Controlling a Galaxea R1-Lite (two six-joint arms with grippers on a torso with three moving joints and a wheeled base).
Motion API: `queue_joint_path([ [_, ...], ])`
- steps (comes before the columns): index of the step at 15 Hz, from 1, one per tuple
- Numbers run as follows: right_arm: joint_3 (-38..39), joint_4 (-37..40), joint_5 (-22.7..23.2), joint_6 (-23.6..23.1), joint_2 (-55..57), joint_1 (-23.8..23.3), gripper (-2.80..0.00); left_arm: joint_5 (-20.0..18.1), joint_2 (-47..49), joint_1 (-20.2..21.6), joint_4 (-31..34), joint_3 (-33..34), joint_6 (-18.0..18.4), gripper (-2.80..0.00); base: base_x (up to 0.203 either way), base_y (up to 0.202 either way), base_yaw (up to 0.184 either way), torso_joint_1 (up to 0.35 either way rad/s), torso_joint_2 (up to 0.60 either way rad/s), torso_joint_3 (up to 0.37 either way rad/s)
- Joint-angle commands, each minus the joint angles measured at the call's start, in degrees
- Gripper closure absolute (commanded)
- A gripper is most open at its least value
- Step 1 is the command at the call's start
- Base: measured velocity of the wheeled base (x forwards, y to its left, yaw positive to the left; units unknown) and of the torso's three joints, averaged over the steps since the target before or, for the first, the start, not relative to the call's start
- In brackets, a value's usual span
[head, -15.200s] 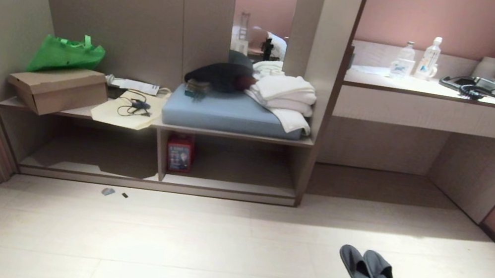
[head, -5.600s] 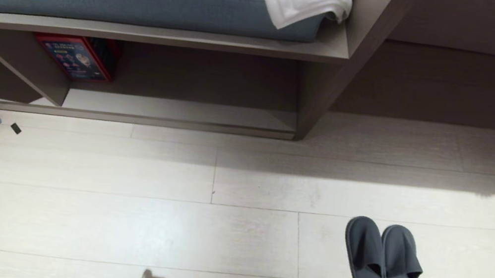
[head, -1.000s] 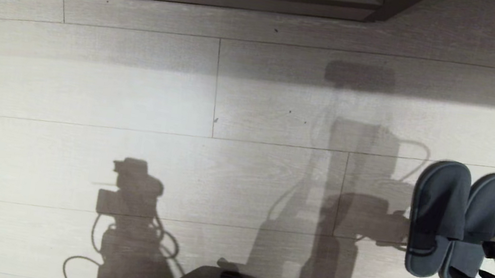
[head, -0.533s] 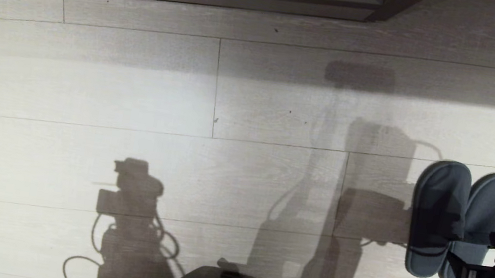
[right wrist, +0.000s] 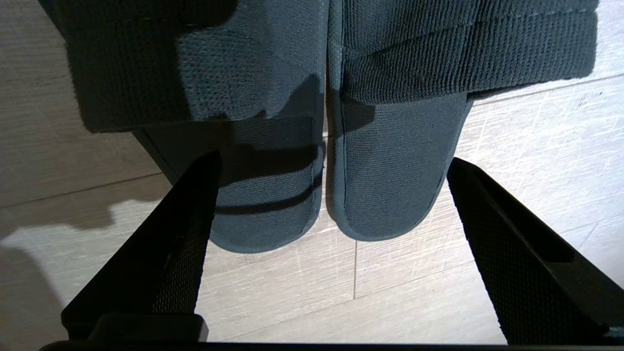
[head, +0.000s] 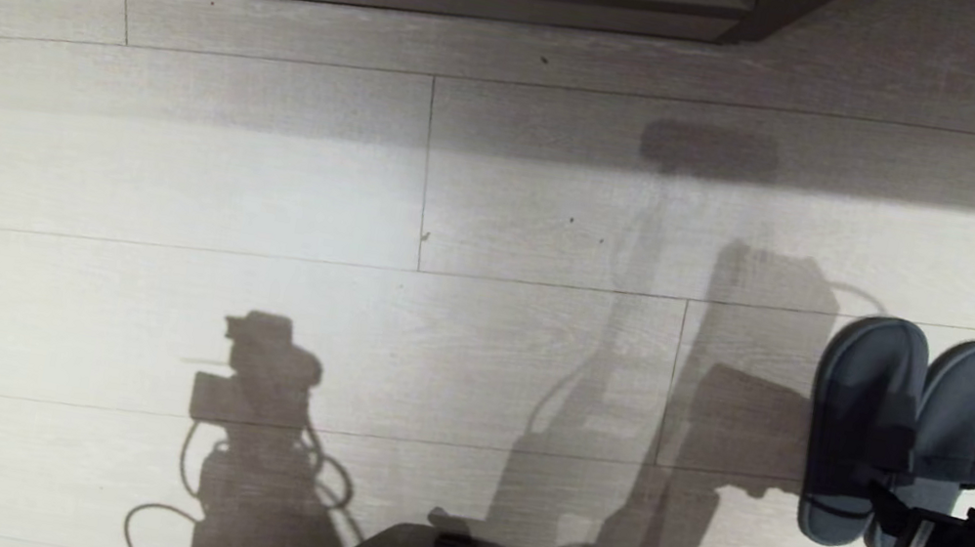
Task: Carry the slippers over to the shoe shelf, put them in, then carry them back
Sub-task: Pick up the slippers on the floor
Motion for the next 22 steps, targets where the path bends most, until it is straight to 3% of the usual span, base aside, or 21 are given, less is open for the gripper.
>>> queue_joint_path([
  [1,-0.88,-0.54,0.10,1.00,0.99,-0.09,-2.80,0.00,-0.06,0.01,-0.02,0.44,0.00,0.00,0.000,0.000,0.000,0.000,0.00,0.000],
  [5,-3.83,-0.54,0.07,1.82,2.52,-0.81,-2.80,-0.14,0.01,0.01,-0.08,0.44,1.01,0.00,0.000,0.000,0.000,0.000,0.00,0.000],
  [8,-6.17,-0.54,2.54,1.69,3.37,-1.60,-2.80,-0.35,0.00,0.01,-0.11,0.44,2.64,0.00,0.000,0.000,0.000,0.000,0.00,0.000],
  [18,-13.86,-0.54,6.11,1.00,8.28,-1.29,-2.80,-0.35,0.02,0.01,-0.11,0.44,2.56,0.00,0.000,0.000,0.000,0.000,0.00,0.000],
  [22,-12.58,-0.54,6.94,-0.37,7.95,-0.55,-2.80,-0.35,0.02,0.01,-0.11,0.44,2.55,0.00,0.000,0.000,0.000,0.000,0.00,0.000],
])
